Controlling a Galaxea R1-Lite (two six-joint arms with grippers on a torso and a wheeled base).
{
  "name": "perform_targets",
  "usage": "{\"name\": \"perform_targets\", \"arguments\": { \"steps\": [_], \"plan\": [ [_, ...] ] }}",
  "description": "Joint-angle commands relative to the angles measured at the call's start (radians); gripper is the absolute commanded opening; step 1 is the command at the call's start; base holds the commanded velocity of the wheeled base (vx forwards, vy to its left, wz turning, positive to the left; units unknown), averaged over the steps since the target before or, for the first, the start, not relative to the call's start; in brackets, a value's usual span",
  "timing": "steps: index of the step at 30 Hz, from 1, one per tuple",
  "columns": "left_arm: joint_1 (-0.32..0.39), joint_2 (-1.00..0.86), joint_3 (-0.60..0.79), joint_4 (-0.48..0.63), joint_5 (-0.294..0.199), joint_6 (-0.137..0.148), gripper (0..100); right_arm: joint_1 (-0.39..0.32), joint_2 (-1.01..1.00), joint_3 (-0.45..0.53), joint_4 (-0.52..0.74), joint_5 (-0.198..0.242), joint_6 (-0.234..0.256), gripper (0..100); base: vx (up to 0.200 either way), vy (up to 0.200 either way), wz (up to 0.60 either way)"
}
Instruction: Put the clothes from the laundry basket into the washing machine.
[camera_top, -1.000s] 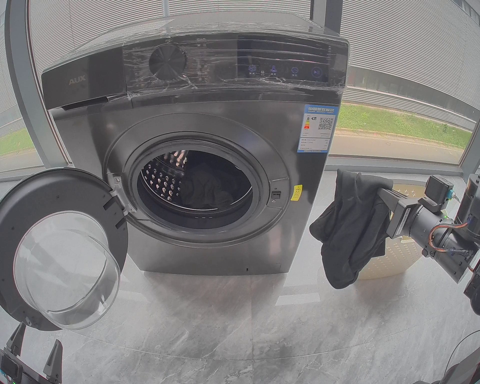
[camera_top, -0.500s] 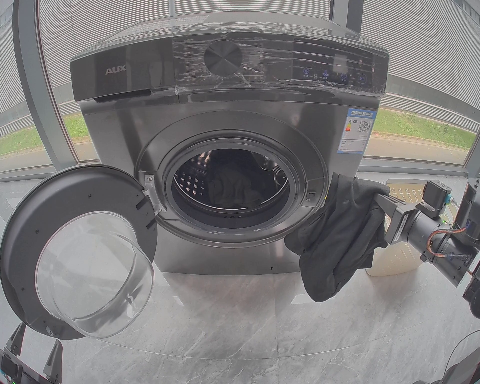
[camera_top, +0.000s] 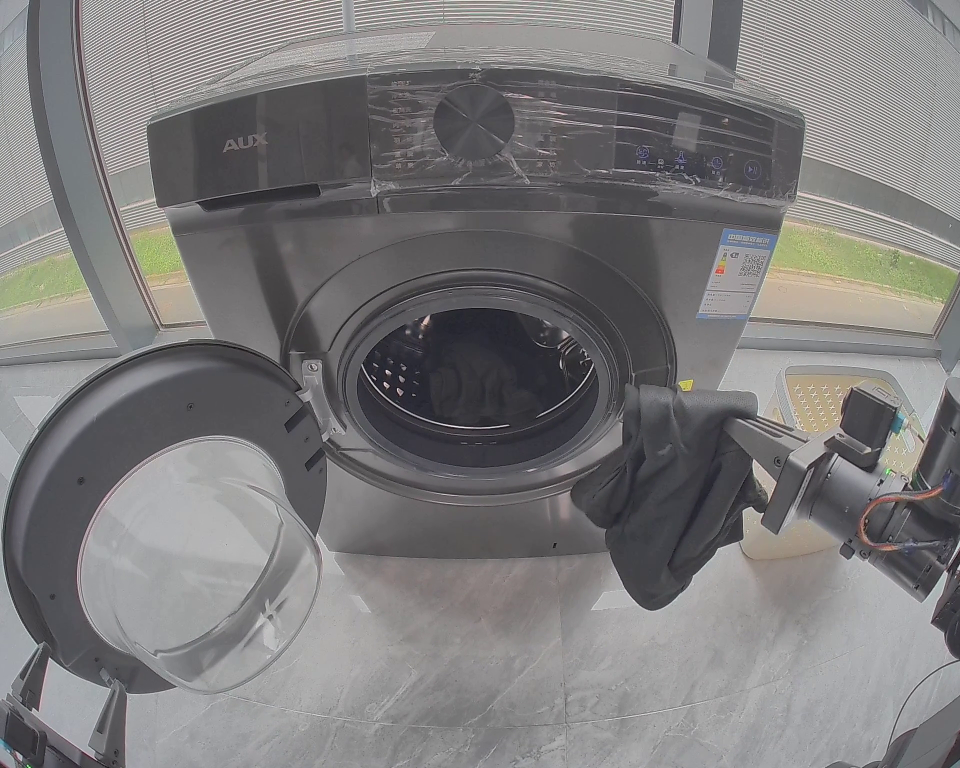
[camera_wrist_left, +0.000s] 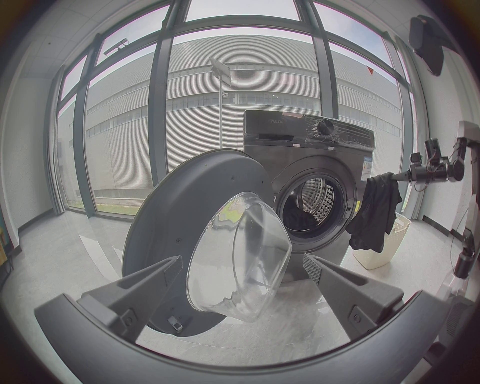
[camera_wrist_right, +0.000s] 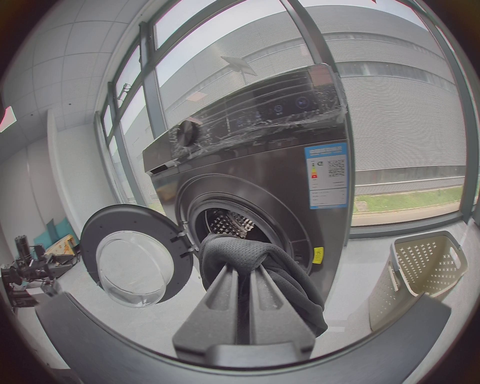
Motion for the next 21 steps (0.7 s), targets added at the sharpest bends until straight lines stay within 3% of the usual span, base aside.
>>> {"name": "perform_targets", "arguments": {
  "steps": [1,9,14,16,17,18,19,21],
  "plan": [
    [0.002,-0.016,0.018,0.001,-0.005,0.021,100,0.059,0.019,-0.006,-0.006,0.037,-0.013,0,0.000,0.000,0.00],
    [0.003,-0.018,0.018,-0.002,-0.008,0.007,100,0.115,0.088,-0.043,-0.007,0.030,0.010,0,0.000,0.000,0.00],
    [0.003,-0.018,0.018,-0.012,-0.020,0.016,100,0.156,0.154,-0.108,-0.010,0.028,0.100,0,0.000,0.000,0.00],
    [0.003,-0.018,0.007,-0.019,-0.025,0.012,100,0.156,0.165,-0.117,-0.015,0.030,0.106,0,0.000,0.000,0.00],
    [0.011,0.016,-0.094,-0.035,-0.047,0.007,100,0.157,0.180,-0.131,-0.050,0.030,0.108,0,0.000,0.000,0.00],
    [0.011,0.021,-0.102,-0.035,-0.048,0.007,100,0.157,0.180,-0.132,-0.053,0.030,0.108,0,0.000,0.000,0.00],
    [-0.002,0.090,-0.186,-0.028,-0.091,0.007,100,0.161,0.201,-0.141,-0.087,0.033,0.108,0,0.000,0.000,0.00],
    [-0.009,0.162,-0.208,-0.027,-0.157,0.009,100,0.168,0.229,-0.148,-0.113,0.031,0.108,0,0.000,0.000,0.00]
  ]
}}
